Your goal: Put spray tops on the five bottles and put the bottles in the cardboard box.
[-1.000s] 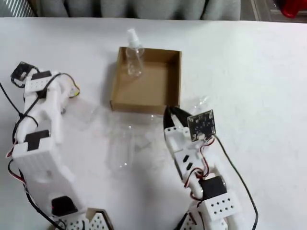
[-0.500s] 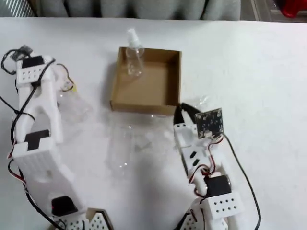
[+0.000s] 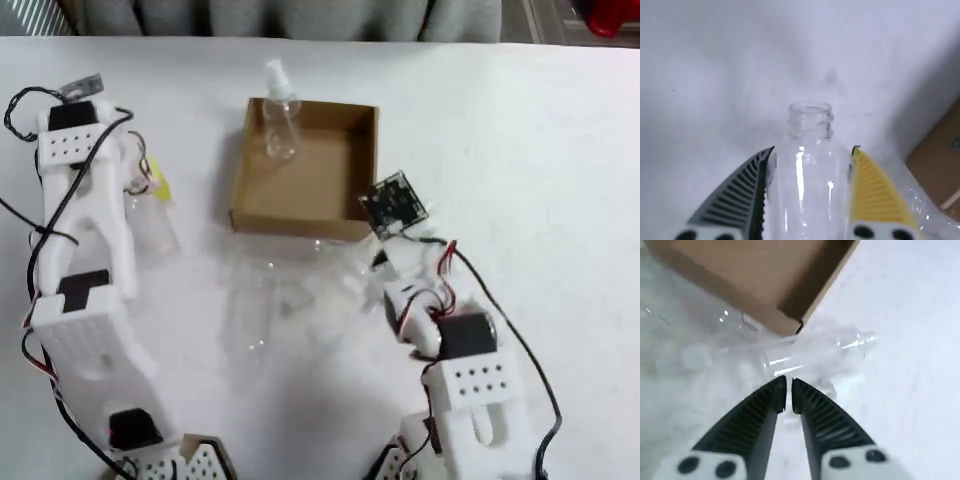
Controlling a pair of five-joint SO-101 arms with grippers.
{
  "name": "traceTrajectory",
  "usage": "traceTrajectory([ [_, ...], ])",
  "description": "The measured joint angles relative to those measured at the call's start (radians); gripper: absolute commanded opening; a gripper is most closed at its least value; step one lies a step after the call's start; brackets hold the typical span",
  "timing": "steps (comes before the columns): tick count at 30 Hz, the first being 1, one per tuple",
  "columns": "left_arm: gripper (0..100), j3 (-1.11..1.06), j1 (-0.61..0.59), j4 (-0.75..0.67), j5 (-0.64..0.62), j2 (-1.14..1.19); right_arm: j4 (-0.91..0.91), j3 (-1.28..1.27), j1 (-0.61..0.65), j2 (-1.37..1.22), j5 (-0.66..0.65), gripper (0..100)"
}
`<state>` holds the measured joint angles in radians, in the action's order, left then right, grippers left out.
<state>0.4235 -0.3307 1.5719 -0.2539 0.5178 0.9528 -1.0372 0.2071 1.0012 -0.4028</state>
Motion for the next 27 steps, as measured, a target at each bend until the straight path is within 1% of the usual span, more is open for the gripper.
traceTrajectory([
  [4,2,0.0,0.0,0.0,0.032,-0.009,0.081,0.009,-0.032,-0.018,-0.012,1.6],
  [7,2,-0.009,0.032,0.0,0.044,-0.064,0.117,0.009,-0.04,-0.018,-0.015,1.6],
  [9,2,-0.055,0.066,0.0,0.044,-0.112,0.126,0.009,-0.069,-0.018,-0.015,1.5],
  [12,2,-0.161,0.106,-0.006,0.046,-0.19,0.126,0.009,-0.146,-0.018,-0.015,1.5],
  [16,2,-0.318,0.112,-0.098,0.048,-0.328,0.106,0.009,-0.232,-0.018,-0.014,1.8],
  [18,2,-0.391,0.112,-0.141,0.048,-0.397,0.089,0.009,-0.256,-0.034,0.009,1.8],
  [23,2,-0.535,0.112,-0.224,0.049,-0.525,0.006,0.012,-0.267,-0.144,0.028,1.8],
  [27,2,-0.606,0.112,-0.273,0.049,-0.582,-0.04,0.089,-0.265,-0.295,0.077,1.9],
])
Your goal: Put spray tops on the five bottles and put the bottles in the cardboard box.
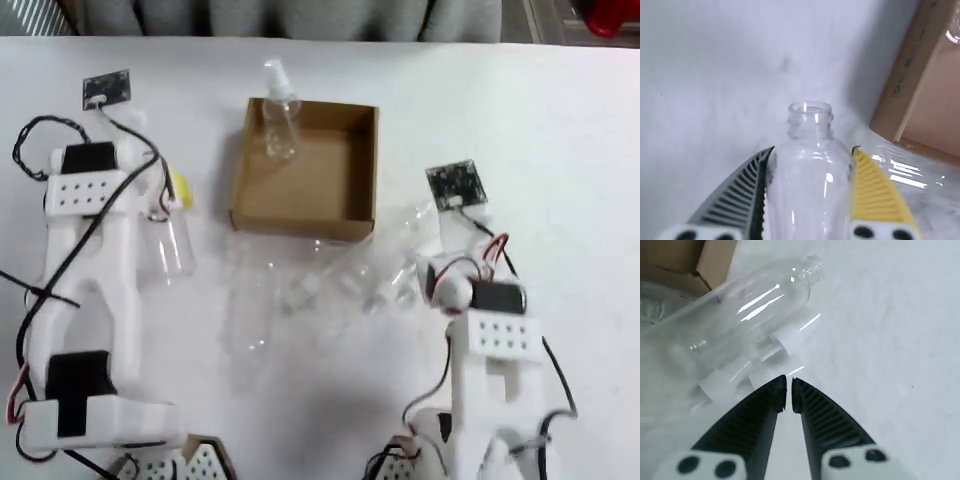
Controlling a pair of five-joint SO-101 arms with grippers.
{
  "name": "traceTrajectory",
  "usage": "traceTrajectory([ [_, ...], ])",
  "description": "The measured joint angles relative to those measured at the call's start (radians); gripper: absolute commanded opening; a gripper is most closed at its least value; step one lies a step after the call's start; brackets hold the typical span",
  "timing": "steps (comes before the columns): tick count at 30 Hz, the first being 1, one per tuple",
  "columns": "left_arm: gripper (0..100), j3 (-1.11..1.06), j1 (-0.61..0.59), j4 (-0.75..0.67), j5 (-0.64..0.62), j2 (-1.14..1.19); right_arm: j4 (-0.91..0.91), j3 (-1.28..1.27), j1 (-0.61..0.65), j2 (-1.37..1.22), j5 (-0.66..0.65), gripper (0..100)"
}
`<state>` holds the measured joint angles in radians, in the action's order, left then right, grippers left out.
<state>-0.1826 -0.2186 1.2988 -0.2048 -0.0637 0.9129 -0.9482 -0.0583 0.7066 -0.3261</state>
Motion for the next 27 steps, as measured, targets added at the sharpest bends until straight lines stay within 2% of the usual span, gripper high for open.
traceTrajectory([
  [6,2,-0.025,0.0,-0.037,0.0,-0.017,-0.009,0.169,0.0,-0.27,0.077,2.3],
  [11,2,-0.043,0.0,-0.037,0.0,-0.02,-0.011,0.29,0.0,-0.466,0.117,11.1],
  [15,2,-0.043,0.0,-0.037,0.0,-0.02,-0.012,0.359,-0.002,-0.591,0.144,11.5],
  [22,2,-0.043,0.0,-0.037,0.0,-0.02,-0.032,0.466,0.0,-0.744,0.155,16.9],
  [27,2,-0.043,0.0,-0.037,0.0,-0.02,-0.028,0.499,0.015,-0.776,0.186,17.0],
])
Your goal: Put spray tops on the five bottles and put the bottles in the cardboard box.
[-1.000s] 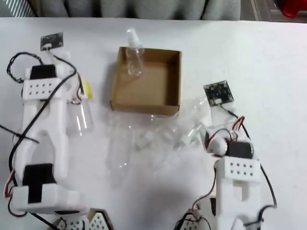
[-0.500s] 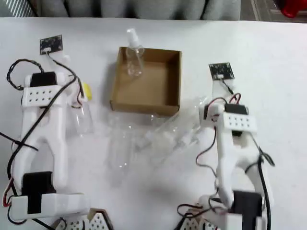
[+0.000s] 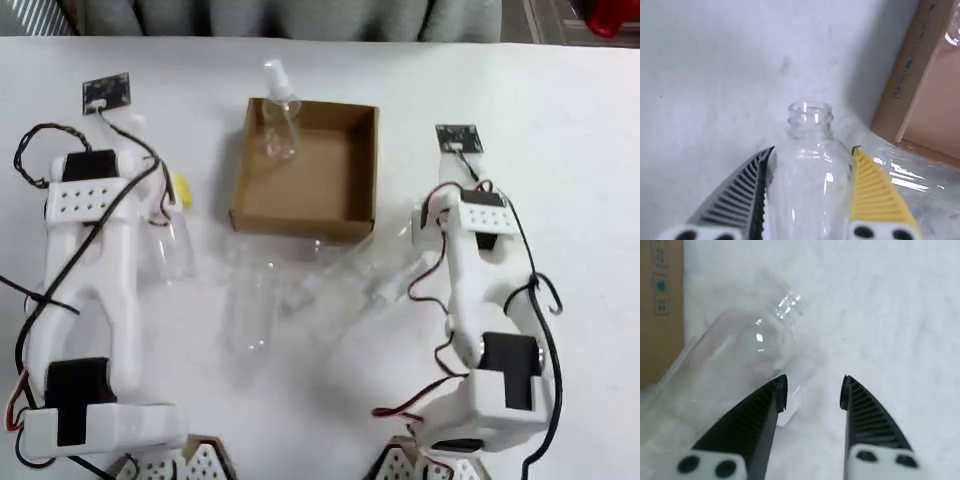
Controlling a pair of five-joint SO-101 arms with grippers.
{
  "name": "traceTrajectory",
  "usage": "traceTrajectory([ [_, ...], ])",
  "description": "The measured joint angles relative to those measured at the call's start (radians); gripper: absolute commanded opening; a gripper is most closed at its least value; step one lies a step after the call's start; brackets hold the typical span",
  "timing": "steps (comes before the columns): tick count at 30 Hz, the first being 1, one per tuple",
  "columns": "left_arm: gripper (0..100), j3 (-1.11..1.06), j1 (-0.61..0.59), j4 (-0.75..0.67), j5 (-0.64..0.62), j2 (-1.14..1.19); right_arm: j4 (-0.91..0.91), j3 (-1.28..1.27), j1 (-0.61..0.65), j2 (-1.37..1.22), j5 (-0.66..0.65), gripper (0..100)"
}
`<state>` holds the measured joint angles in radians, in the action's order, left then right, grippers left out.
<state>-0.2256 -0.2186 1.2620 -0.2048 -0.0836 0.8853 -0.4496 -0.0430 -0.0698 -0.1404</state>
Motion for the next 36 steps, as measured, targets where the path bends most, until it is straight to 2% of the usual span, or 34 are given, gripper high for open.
traceTrajectory([
  [10,2,0.0,0.0,0.0,0.0,0.0,0.032,0.005,0.049,-0.008,0.043,17.6],
  [14,2,0.0,0.0,0.0,0.0,0.0,0.038,0.005,0.049,-0.008,0.049,22.7],
  [20,2,-0.044,0.0,-0.044,0.0,0.0,0.068,0.005,0.071,-0.008,0.052,19.2],
  [31,2,-0.044,0.0,-0.052,0.002,0.0,0.103,-0.087,0.123,0.08,0.06,19.0],
  [36,2,-0.044,0.0,-0.052,0.002,0.0,0.029,-0.141,0.13,0.095,0.1,19.0],
])
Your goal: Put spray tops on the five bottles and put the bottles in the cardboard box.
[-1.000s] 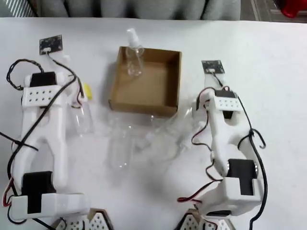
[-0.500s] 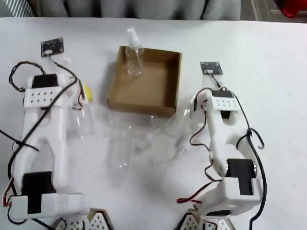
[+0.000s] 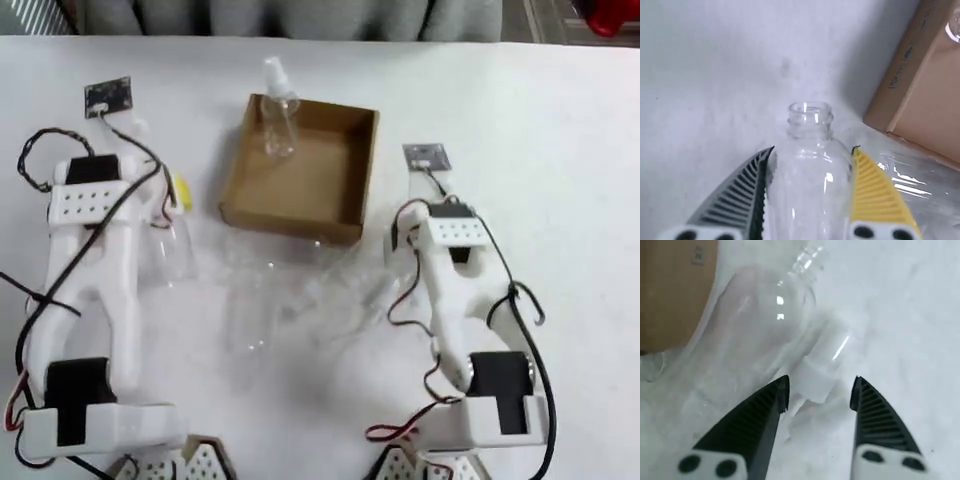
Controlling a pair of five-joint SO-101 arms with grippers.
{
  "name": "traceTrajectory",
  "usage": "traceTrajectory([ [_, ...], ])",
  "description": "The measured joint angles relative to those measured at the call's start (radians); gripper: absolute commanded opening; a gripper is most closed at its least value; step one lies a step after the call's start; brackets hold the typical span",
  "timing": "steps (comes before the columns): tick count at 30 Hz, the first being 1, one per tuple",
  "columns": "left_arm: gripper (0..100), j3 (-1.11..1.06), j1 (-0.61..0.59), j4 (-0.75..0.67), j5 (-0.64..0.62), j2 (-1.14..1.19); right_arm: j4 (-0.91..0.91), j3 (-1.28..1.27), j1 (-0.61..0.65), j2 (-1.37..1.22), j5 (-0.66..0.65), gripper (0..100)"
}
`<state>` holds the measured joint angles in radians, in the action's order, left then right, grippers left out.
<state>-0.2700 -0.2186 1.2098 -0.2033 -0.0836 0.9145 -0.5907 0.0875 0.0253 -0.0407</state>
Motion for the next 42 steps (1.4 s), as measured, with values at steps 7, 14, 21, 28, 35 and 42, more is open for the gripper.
traceTrajectory([
  [7,2,0.0,0.0,0.0,0.0,0.0,-0.077,-0.02,0.0,0.0,0.021,19.0],
  [14,2,0.0,0.0,0.0,0.0,0.0,-0.103,-0.026,0.0,0.0,0.089,18.7],
  [21,2,0.0,0.0,0.0,0.0,0.0,-0.103,-0.026,-0.005,-0.02,0.163,18.7],
  [28,2,0.0,0.0,0.0,0.0,0.0,-0.11,-0.026,-0.006,-0.026,0.173,7.0],
  [35,2,0.0,0.0,0.0,0.0,0.0,-0.124,-0.026,-0.006,-0.026,0.173,1.5],
  [42,2,0.0,0.0,0.0,0.0,-0.014,-0.1,-0.026,-0.037,0.011,0.141,1.5],
])
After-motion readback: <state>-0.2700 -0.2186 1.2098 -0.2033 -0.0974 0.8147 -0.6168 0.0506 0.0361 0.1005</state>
